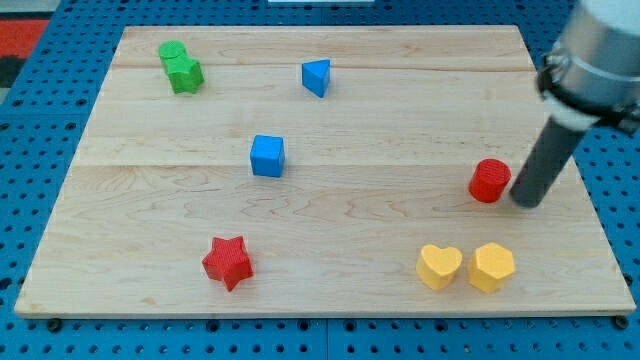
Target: Place the red circle on top of red star
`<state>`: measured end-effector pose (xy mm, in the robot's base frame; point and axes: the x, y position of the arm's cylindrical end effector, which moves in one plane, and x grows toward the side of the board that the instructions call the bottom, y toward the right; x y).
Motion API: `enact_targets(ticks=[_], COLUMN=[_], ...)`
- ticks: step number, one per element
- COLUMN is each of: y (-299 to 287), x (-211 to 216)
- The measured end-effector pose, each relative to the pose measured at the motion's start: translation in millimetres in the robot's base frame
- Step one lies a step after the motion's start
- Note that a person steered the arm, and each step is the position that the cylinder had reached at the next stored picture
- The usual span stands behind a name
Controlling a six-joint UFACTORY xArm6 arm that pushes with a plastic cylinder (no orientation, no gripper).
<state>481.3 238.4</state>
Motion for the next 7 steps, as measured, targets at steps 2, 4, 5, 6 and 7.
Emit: enact_targets(ticks=[2,4,5,6,7], y=[-40.5,7.3,10.0,-64.4,-130.8], x=[25.7,-15.0,-27.3,-21.0,-12.0])
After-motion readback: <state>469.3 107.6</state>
